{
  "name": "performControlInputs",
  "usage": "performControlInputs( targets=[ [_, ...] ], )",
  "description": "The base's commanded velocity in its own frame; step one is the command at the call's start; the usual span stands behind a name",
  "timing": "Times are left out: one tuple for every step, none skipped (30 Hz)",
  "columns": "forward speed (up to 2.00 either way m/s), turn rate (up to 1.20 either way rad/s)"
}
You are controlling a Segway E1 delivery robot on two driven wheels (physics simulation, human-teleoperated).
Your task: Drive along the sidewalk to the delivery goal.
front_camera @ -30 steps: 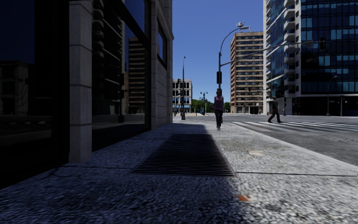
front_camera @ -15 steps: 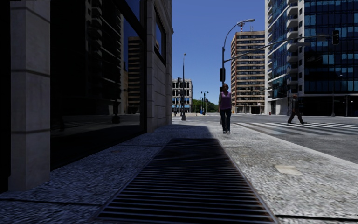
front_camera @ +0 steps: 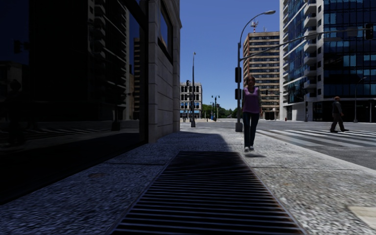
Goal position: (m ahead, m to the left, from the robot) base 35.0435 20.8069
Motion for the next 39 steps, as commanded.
performControlInputs(
  targets=[
    [1.98, 0.0],
    [1.98, 0.0],
    [1.98, 0.0],
    [1.98, 0.0],
    [1.98, 0.0],
    [1.98, 0.0],
    [1.98, 0.0],
    [1.98, 0.0],
    [1.98, 0.0],
    [1.98, 0.0],
    [1.98, 0.0],
    [1.98, 0.0],
    [1.98, 0.0],
    [1.98, 0.0],
    [1.98, 0.0],
    [1.98, 0.0],
    [1.98, 0.0],
    [1.98, 0.0],
    [1.98, 0.0],
    [1.98, 0.0],
    [1.98, 0.0],
    [1.98, 0.0],
    [1.98, 0.0],
    [1.98, 0.0],
    [1.98, 0.0],
    [1.98, -0.02],
    [1.98, -0.19],
    [1.98, -0.19],
    [1.98, -0.26],
    [1.98, -0.28],
    [1.98, -0.28],
    [1.98, -0.28],
    [1.98, -0.28],
    [1.98, -0.28],
    [1.98, -0.28],
    [1.98, -0.28],
    [1.98, -0.28],
    [1.98, -0.28],
    [1.98, -0.28]
  ],
)
